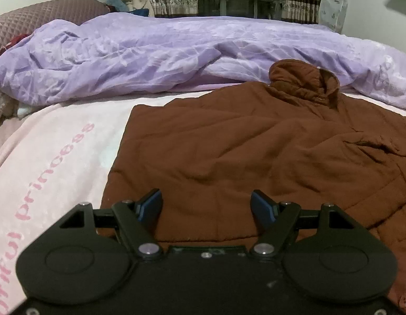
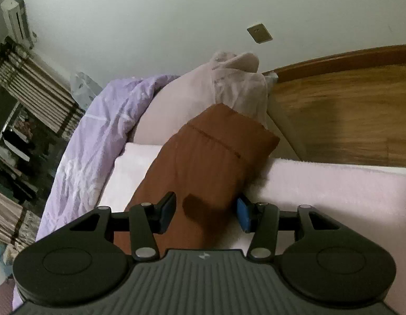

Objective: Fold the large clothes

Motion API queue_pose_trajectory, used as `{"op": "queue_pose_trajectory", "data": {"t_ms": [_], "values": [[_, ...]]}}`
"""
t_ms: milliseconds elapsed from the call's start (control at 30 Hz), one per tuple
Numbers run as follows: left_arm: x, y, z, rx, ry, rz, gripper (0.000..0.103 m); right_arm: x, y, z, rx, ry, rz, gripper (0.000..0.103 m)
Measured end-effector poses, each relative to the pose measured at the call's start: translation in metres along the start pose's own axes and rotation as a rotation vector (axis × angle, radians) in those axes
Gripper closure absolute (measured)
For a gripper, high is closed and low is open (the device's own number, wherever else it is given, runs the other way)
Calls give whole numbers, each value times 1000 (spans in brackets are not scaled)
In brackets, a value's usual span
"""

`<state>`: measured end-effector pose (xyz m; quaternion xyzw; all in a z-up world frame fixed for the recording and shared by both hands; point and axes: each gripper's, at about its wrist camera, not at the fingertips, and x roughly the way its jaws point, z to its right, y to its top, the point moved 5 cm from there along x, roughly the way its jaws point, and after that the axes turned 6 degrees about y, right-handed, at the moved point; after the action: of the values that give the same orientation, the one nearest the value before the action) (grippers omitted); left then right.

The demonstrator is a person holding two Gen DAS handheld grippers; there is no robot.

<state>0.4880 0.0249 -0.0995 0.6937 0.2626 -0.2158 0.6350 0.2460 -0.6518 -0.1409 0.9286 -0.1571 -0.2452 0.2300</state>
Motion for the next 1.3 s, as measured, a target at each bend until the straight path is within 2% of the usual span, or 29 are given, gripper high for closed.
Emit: {"op": "queue_pose_trajectory", "data": {"t_ms": [67, 100, 133, 233, 333, 400, 500, 600, 667, 800, 867, 900, 933, 967, 1033, 1100, 1167, 1300], "values": [[-2, 0, -1, -2, -4, 2, 27, 1, 1, 0, -4, 1, 2, 46], [-3, 0, -1, -2, -4, 3, 27, 1, 1, -2, -16, -8, 3, 57], [-4, 0, -1, 1, -1, 5, 27, 1, 1, -3, -31, -25, 6, 74], [-6, 2, -7, -1, 7, 8, 27, -1, 2, -13, -62, -29, 15, 92], [-9, 2, -15, -16, 1, 12, 27, -15, 2, -39, -123, 5, 67, 96], [-10, 2, -20, -24, -4, 16, 27, -27, -2, -68, -190, 58, 95, 97], [-12, 3, -25, -37, -18, 21, 27, -46, -21, -126, -294, 167, 101, 97], [-14, 3, -27, -54, -43, 27, 27, -67, -61, -193, -407, 312, 76, 97], [-16, 3, -28, -62, -60, 33, 27, -81, -98, -237, -489, 412, 46, 97], [-18, -1, -30, -66, -90, 36, 27, -109, -201, -318, -656, 623, -41, 96], [-20, -5, -27, -55, -98, 41, 27, -115, -253, -342, -703, 706, -124, 88], [-22, -7, -26, -57, -115, 42, 27, -115, -285, -352, -738, 743, -179, 78], [-23, -8, -25, -72, -145, 38, 27, -115, -312, -359, -777, 760, -228, 64], [-24, -8, -24, -97, -187, 29, 27, -112, -340, -364, -826, 755, -277, 57], [-25, -7, -23, -160, -272, 10, 27, -109, -380, -364, -910, 729, -346, 56], [-24, -5, -21, -218, -344, -3, 27, -110, -393, -360, -931, 736, -393, 56], [-21, -1, -15, -270, -414, -23, 27, -111, -389, -350, -909, 723, -405, 54], [-4, 4, 13, -363, -514, -92, 31, -98, -328, -318, -835, 613, -335, 51]]}}
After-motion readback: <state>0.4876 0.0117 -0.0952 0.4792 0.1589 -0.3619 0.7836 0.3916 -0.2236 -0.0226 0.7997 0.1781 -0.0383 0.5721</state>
